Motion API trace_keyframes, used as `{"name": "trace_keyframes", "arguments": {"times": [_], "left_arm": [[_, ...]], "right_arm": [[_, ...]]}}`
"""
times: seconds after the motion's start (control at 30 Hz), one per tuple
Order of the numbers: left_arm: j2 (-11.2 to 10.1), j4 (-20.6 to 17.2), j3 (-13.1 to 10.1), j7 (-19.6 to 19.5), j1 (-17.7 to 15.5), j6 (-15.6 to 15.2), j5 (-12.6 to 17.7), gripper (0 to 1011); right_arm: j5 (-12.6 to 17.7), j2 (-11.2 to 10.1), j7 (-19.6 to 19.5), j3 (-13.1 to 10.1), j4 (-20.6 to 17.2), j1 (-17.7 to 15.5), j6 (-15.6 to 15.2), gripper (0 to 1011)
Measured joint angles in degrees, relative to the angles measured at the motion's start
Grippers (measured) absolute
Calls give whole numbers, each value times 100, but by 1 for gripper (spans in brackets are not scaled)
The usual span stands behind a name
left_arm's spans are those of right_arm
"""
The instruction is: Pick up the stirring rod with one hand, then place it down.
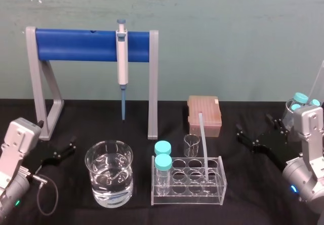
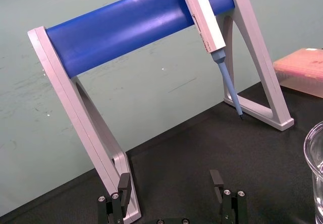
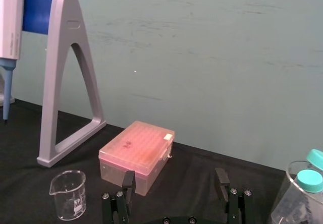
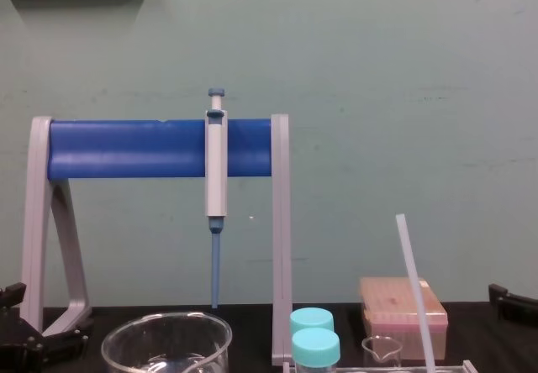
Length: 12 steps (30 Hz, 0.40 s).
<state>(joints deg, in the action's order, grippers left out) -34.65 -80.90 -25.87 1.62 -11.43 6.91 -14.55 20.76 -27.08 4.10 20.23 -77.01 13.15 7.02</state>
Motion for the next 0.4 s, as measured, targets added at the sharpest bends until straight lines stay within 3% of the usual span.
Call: {"name": "trace_keyframes", "arguments": {"times": [0.4], "left_arm": [[0, 0, 0, 0, 0, 0, 0, 1005]], "right_arm": [[17, -30, 7, 1, -22, 3, -9, 1003]]}}
